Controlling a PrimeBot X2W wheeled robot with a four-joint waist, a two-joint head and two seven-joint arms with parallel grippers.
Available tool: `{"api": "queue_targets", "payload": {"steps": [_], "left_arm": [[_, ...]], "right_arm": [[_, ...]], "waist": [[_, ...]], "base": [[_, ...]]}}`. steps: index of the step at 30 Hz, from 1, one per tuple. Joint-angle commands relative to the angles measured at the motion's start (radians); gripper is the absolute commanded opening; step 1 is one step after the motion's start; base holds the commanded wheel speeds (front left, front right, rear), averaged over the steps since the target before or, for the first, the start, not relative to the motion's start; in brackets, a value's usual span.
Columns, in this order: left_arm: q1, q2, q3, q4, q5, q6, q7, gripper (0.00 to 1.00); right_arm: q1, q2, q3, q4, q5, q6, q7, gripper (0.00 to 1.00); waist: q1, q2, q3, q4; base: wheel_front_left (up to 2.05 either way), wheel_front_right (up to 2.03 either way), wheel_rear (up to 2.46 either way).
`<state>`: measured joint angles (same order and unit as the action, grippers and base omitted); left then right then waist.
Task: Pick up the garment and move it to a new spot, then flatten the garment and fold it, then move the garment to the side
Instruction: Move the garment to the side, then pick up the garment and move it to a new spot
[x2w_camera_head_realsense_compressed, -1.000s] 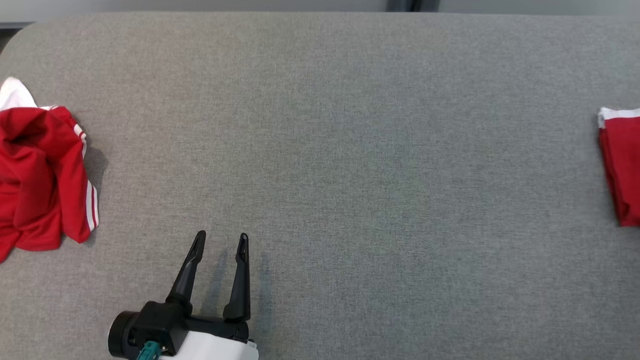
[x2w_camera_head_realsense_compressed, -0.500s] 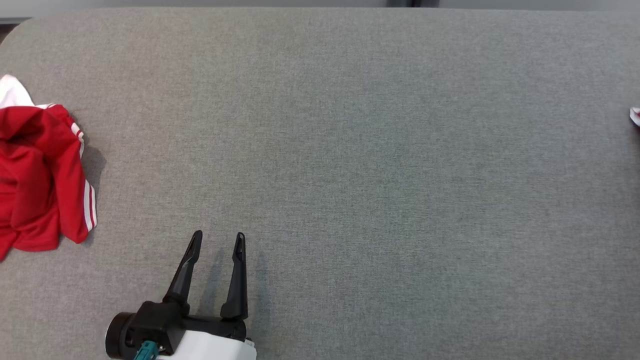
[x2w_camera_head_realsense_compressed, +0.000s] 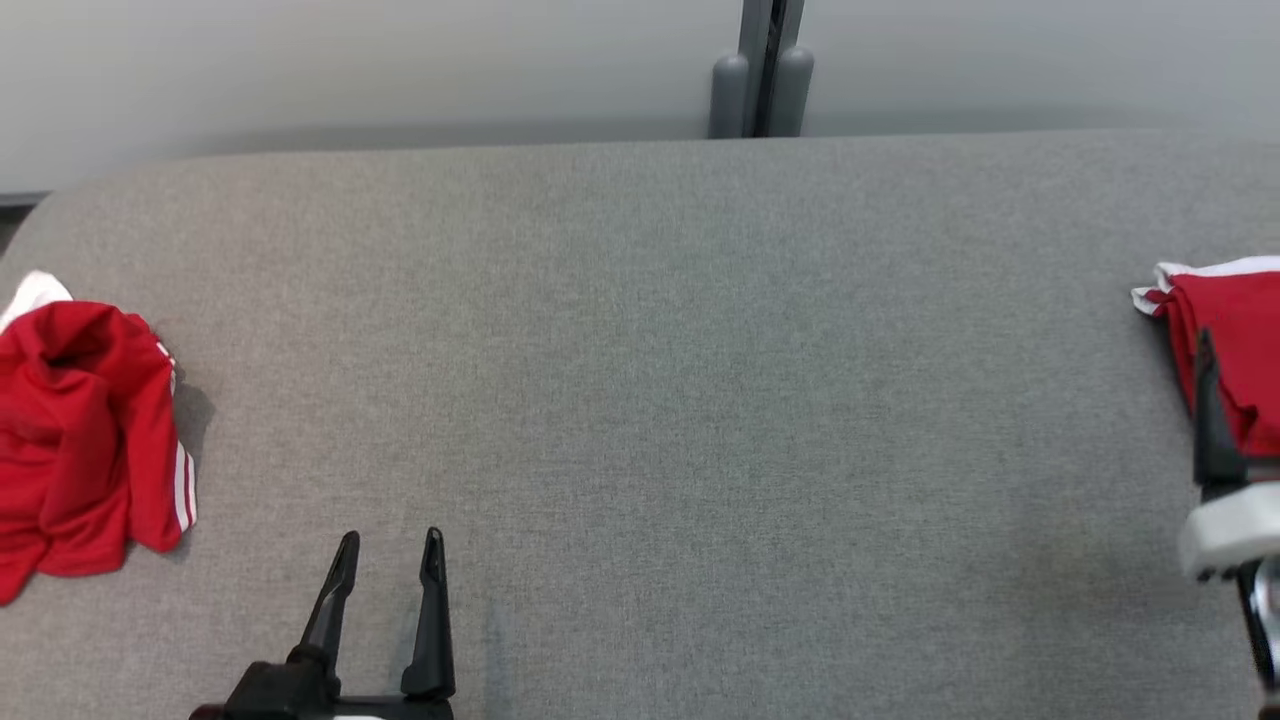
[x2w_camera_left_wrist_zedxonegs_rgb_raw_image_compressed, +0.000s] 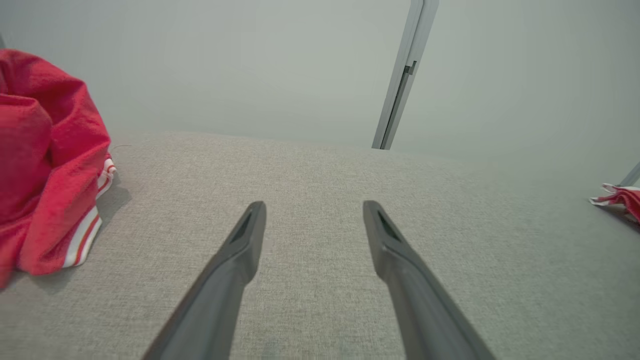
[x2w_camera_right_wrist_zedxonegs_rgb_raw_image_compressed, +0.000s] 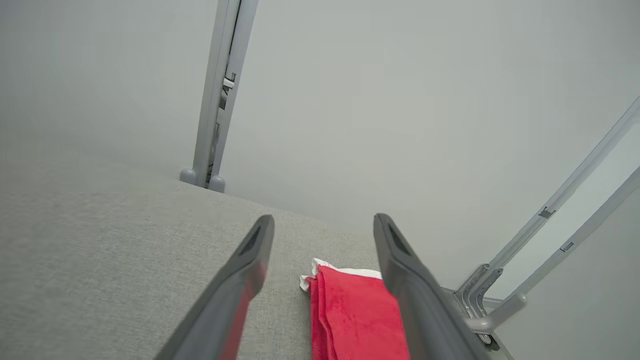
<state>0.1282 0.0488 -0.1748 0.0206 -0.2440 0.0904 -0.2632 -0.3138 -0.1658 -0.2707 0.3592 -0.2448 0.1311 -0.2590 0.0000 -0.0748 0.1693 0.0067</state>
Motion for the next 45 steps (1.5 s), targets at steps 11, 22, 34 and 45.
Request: {"api": "queue_targets", "payload": {"steps": [11,22,34,45], "left_arm": [[0.052,0.004,0.061,0.043,0.027,-0.045,-0.002,1.0],[0.053,0.004,0.073,0.074,0.025,-0.055,-0.002,1.0],[0.026,0.004,0.056,0.065,0.021,-0.052,-0.002,1.0],[0.062,0.004,0.08,0.053,0.027,-0.043,-0.002,1.0]], "right_arm": [[0.421,0.105,0.039,-0.269,0.129,0.0,-0.005,1.0],[0.463,0.115,0.086,-0.255,0.192,0.0,-0.005,1.0],[0.486,0.115,0.118,-0.266,0.201,0.0,-0.005,1.0],[0.431,0.115,0.202,-0.255,0.227,0.0,-0.005,1.0]], "waist": [[0.0,0.0,-0.113,-0.014],[0.0,0.0,-0.133,0.004],[0.0,0.0,-0.134,0.137],[0.0,0.0,-0.132,0.396]], "base": [[0.0,0.0,0.0],[0.0,0.0,0.0],[0.0,0.0,0.0],[0.0,0.0,0.0]]}}
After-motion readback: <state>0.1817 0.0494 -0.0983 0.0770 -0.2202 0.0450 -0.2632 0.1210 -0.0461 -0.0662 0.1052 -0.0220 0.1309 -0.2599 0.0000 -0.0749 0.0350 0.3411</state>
